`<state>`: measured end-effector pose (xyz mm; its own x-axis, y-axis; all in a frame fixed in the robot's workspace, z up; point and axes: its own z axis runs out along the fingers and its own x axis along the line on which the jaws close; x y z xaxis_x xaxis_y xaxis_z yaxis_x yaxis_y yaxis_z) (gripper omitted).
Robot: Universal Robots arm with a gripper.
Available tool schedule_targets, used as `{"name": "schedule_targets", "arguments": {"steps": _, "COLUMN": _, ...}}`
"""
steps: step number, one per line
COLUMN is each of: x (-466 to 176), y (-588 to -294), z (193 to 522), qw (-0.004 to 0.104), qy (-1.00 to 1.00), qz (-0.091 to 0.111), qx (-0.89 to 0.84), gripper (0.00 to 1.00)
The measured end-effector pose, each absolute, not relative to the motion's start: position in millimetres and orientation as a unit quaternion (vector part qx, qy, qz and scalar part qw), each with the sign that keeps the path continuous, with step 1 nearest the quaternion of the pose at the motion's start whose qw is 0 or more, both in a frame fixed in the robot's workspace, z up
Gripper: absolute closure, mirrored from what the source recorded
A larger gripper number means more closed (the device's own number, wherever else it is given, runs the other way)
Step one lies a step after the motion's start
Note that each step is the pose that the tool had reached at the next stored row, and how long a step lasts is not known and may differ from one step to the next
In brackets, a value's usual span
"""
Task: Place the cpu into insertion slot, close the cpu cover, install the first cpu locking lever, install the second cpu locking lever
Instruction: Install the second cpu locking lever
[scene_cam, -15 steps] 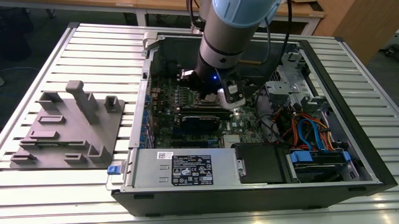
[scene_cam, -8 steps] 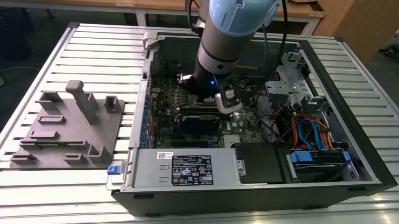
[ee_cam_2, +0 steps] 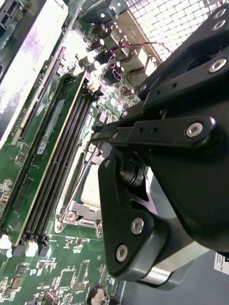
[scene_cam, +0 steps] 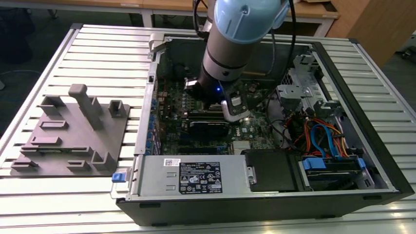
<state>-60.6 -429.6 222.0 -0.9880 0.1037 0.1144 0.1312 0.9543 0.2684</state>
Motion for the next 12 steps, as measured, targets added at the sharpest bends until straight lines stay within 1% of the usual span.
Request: {"name": "schedule_targets", "arguments": {"steps": 12, "x": -63.9, "y": -431.8, "z": 213.1, "qw": 0.051, "qy": -0.986, "qz": -0.148, "qx": -0.06, "gripper": 0.9}}
